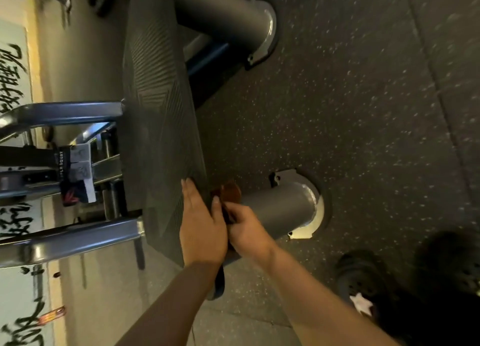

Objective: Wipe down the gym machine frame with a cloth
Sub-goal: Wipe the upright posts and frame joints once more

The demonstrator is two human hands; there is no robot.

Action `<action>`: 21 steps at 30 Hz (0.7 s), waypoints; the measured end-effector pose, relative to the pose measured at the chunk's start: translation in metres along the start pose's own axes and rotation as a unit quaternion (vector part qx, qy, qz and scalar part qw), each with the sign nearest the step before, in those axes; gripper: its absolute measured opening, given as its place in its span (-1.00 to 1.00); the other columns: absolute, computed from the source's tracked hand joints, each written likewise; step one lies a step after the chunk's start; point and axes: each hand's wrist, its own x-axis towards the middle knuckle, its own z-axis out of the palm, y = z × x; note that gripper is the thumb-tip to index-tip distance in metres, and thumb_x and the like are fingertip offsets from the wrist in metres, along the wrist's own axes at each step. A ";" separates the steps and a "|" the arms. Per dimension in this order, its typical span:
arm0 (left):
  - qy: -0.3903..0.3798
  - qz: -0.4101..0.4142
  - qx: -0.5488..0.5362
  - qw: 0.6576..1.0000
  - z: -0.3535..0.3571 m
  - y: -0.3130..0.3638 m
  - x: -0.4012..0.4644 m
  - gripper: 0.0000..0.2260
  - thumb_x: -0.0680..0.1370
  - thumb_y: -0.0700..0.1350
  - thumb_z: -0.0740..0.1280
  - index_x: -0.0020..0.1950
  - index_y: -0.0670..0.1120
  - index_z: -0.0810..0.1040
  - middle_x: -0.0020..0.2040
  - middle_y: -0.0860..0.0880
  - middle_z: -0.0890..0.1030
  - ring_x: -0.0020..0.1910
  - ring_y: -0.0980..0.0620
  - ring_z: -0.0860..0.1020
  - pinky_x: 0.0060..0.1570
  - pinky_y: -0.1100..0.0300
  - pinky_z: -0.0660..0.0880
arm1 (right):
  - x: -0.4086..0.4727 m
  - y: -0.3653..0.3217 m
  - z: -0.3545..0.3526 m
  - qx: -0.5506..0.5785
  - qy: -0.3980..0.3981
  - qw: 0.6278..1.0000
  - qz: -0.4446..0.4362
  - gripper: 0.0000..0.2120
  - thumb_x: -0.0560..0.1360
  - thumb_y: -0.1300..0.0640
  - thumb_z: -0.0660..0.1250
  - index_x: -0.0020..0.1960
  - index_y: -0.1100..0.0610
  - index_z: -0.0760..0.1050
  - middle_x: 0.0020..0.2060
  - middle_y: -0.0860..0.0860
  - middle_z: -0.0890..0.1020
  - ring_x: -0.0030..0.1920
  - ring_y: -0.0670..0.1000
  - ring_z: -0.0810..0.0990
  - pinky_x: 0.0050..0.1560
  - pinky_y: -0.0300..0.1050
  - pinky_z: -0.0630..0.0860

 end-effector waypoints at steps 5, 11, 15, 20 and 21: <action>-0.002 -0.042 -0.076 0.996 -0.012 0.046 -0.017 -0.37 0.61 0.02 0.21 0.59 0.04 -0.05 0.59 0.02 0.07 0.51 0.04 0.20 0.41 0.13 0.23 | -0.037 -0.040 -0.012 0.026 0.047 0.997 0.058 -0.73 0.61 0.37 0.12 0.15 0.21 0.56 -0.02 0.15 0.68 -0.04 0.07 0.67 -0.14 -0.13 0.61; -0.041 -0.029 -0.282 0.958 -0.046 0.140 -0.022 -0.65 0.64 0.01 0.15 0.43 0.23 0.29 0.45 0.17 0.31 0.42 0.19 0.28 0.39 0.20 0.25 | -0.060 -0.165 -0.038 0.081 0.098 0.992 0.008 -0.66 0.55 0.41 0.16 0.09 0.11 0.62 -0.02 0.09 0.71 0.04 0.07 0.68 0.17 0.09 0.57; -0.109 -0.114 -0.458 0.875 -0.066 0.190 0.010 -0.68 0.62 -0.04 0.23 0.35 0.22 0.36 0.27 0.13 0.48 0.25 0.12 0.47 0.29 0.05 0.44 | -0.047 -0.230 -0.049 0.056 0.106 0.992 -0.031 -0.61 0.52 0.42 0.21 0.23 0.06 0.53 0.07 0.05 0.68 0.12 0.05 0.65 0.19 0.09 0.56; -0.055 -0.184 -0.460 0.867 -0.070 0.225 0.076 -0.80 0.60 -0.13 0.29 0.17 0.13 0.45 0.12 0.04 0.57 0.15 0.04 0.55 0.23 0.00 0.49 | 0.001 -0.283 -0.048 -0.117 0.194 0.972 -0.059 -0.58 0.50 0.36 0.34 0.29 0.05 0.44 0.17 0.01 0.60 0.19 0.01 0.59 0.26 -0.01 0.52; -0.041 -0.200 -0.462 0.863 -0.069 0.232 0.096 -0.79 0.58 -0.13 0.31 0.15 0.12 0.43 0.10 0.05 0.56 0.12 0.05 0.55 0.21 0.04 0.49 | 0.016 -0.293 -0.050 -0.208 0.237 0.946 -0.071 -0.52 0.49 0.30 0.38 0.34 -0.01 0.39 0.24 -0.04 0.51 0.24 -0.04 0.52 0.30 -0.04 0.49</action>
